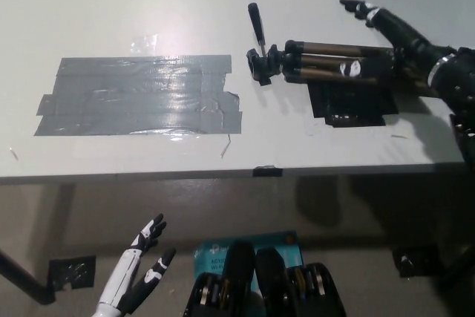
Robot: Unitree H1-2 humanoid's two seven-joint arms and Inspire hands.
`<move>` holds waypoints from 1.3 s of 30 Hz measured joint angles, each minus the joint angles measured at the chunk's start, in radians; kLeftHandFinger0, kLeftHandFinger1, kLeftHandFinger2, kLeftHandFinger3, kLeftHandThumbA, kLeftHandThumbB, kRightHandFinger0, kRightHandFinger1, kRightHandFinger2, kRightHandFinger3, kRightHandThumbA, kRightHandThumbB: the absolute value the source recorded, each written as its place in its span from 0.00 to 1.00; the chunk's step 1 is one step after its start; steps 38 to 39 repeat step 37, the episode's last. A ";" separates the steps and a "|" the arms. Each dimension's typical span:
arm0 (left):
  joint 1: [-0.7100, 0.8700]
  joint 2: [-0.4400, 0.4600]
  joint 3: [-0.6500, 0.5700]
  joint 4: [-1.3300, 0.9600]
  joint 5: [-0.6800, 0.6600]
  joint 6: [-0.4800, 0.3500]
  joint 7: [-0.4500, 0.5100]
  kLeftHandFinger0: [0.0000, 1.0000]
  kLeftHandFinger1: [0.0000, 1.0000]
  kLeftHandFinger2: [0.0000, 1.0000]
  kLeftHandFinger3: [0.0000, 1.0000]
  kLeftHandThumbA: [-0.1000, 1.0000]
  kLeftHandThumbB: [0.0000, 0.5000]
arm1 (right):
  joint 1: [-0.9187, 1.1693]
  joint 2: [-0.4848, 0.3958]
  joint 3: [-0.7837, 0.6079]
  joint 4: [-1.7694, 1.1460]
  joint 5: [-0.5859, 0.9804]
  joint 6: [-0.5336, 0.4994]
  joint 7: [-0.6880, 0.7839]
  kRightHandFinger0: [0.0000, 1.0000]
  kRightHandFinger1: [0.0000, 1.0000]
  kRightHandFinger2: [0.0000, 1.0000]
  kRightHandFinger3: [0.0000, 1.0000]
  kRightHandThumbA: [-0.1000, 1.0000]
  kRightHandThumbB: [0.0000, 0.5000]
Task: A person hands a tripod to the robot which it grabs with its right hand and places in the middle of the table in front of it
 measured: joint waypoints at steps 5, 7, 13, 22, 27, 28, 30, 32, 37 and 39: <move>-0.013 0.000 0.000 0.002 0.000 0.001 0.000 1.00 1.00 1.00 1.00 0.89 0.44 | 0.086 0.002 -0.028 -0.182 0.056 0.017 0.004 1.00 1.00 1.00 1.00 1.00 0.99; -0.018 0.000 0.000 0.004 0.000 0.001 0.000 1.00 1.00 1.00 1.00 0.90 0.44 | 0.146 0.005 -0.036 -0.261 0.073 0.024 0.004 1.00 1.00 1.00 1.00 1.00 1.00; -0.026 0.000 0.000 0.014 0.000 0.001 0.000 1.00 1.00 1.00 1.00 0.92 0.47 | 0.337 0.028 -0.051 -0.456 0.125 0.029 0.003 1.00 1.00 1.00 1.00 1.00 0.82; -0.025 0.000 0.000 0.024 -0.003 0.000 -0.001 1.00 1.00 1.00 1.00 0.99 0.60 | 0.756 0.224 -0.142 -0.707 0.266 -0.036 -0.030 1.00 1.00 1.00 1.00 1.00 0.60; -0.020 0.000 0.000 0.024 -0.011 -0.003 -0.001 1.00 1.00 1.00 1.00 0.99 0.58 | 0.854 0.311 -0.172 -0.607 0.302 -0.117 -0.056 1.00 1.00 1.00 1.00 1.00 0.44; -0.019 0.000 0.000 0.024 -0.012 -0.003 -0.001 1.00 1.00 1.00 1.00 0.99 0.59 | 0.854 0.312 -0.174 -0.588 0.302 -0.128 -0.058 1.00 1.00 1.00 1.00 1.00 0.39; -0.014 0.000 0.000 0.024 -0.015 -0.005 -0.001 1.00 1.00 1.00 1.00 0.98 0.58 | 0.852 0.312 -0.181 -0.531 0.306 -0.159 -0.065 1.00 1.00 1.00 1.00 1.00 0.32; -0.010 0.000 0.000 0.024 -0.019 -0.006 -0.001 1.00 1.00 1.00 1.00 0.97 0.59 | 0.850 0.313 -0.187 -0.487 0.313 -0.178 -0.070 1.00 1.00 1.00 1.00 1.00 0.28; -0.005 0.000 0.000 0.022 -0.024 -0.007 -0.002 1.00 1.00 1.00 1.00 0.98 0.60 | 0.846 0.317 -0.191 -0.437 0.329 -0.202 -0.074 1.00 1.00 1.00 1.00 1.00 0.36; -0.005 0.000 0.000 0.022 -0.024 -0.007 -0.002 1.00 1.00 1.00 1.00 0.98 0.60 | 0.846 0.317 -0.191 -0.437 0.329 -0.202 -0.074 1.00 1.00 1.00 1.00 1.00 0.36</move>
